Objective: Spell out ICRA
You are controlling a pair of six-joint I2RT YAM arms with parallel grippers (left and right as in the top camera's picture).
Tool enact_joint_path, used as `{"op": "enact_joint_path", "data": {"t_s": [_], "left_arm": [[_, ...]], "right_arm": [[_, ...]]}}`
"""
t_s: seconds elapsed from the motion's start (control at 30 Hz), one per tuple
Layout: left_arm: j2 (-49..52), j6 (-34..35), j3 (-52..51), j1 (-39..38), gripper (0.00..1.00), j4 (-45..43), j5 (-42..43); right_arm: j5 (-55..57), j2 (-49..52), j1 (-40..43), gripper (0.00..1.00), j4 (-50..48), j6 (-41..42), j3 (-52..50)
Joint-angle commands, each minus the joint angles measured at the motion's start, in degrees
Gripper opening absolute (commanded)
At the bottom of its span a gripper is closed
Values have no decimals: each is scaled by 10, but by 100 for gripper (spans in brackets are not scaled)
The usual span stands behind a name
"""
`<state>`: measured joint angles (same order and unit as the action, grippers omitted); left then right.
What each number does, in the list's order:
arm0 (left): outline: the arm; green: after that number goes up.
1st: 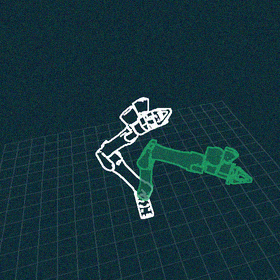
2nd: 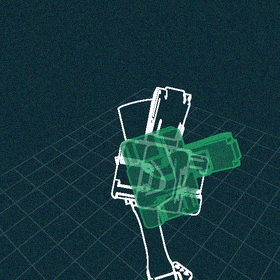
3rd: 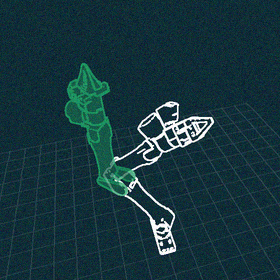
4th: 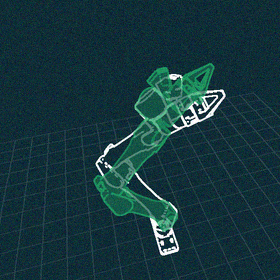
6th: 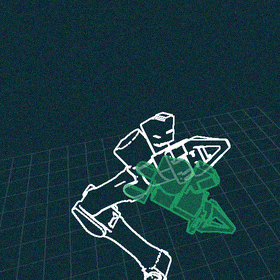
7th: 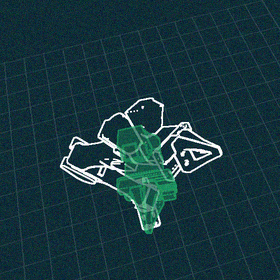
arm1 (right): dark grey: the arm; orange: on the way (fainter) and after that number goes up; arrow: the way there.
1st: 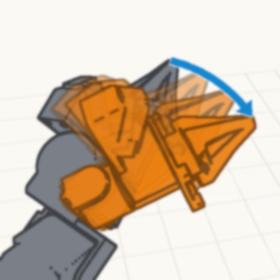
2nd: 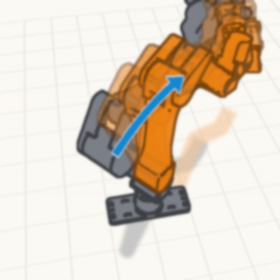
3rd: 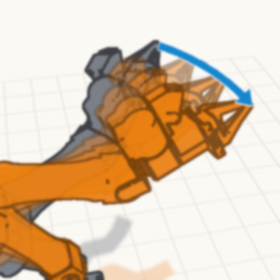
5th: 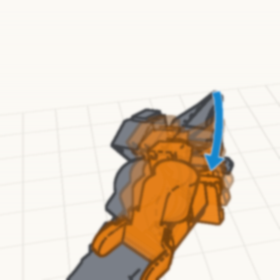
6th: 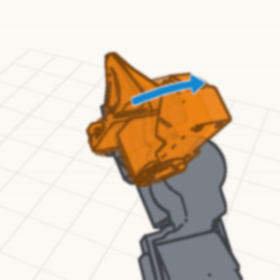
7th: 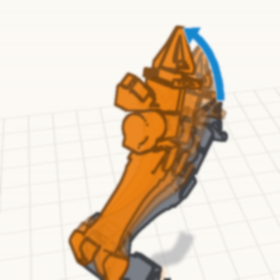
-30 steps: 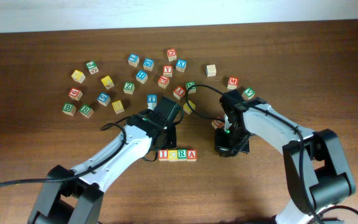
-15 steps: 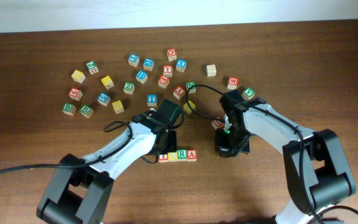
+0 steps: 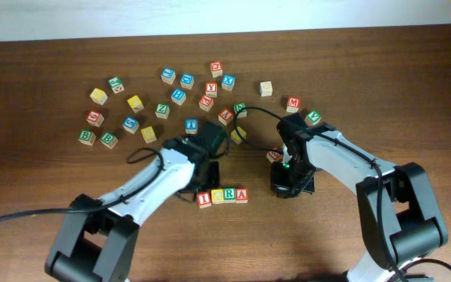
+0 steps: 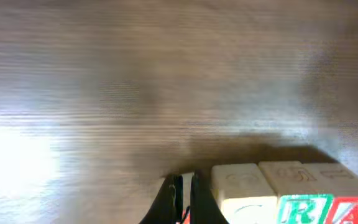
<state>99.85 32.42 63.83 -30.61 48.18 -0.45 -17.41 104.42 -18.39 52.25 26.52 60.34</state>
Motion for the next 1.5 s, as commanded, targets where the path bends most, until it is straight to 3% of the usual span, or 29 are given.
{"op": "enact_joint_path", "data": {"t_s": [0.0, 0.2, 0.43, 1.1, 1.47], "left_arm": [[-25, 3, 31, 54, 0, 49, -2], [-25, -8, 1, 86, 0, 85, 13], [-24, -8, -103, 86, 0, 29, 160], [-24, -7, -114, 86, 0, -58, 176], [-47, -38, -108, 87, 0, -55, 172]], "right_arm": [[1, 6, 0, 4, -3, -6, 6], [-1, 6, 0, 4, -15, 1, 6], [-1, 6, -38, 4, -32, 10, 6], [-14, 6, -61, 4, -60, 25, 6], [-14, 6, -83, 4, -63, 25, 6]]}}
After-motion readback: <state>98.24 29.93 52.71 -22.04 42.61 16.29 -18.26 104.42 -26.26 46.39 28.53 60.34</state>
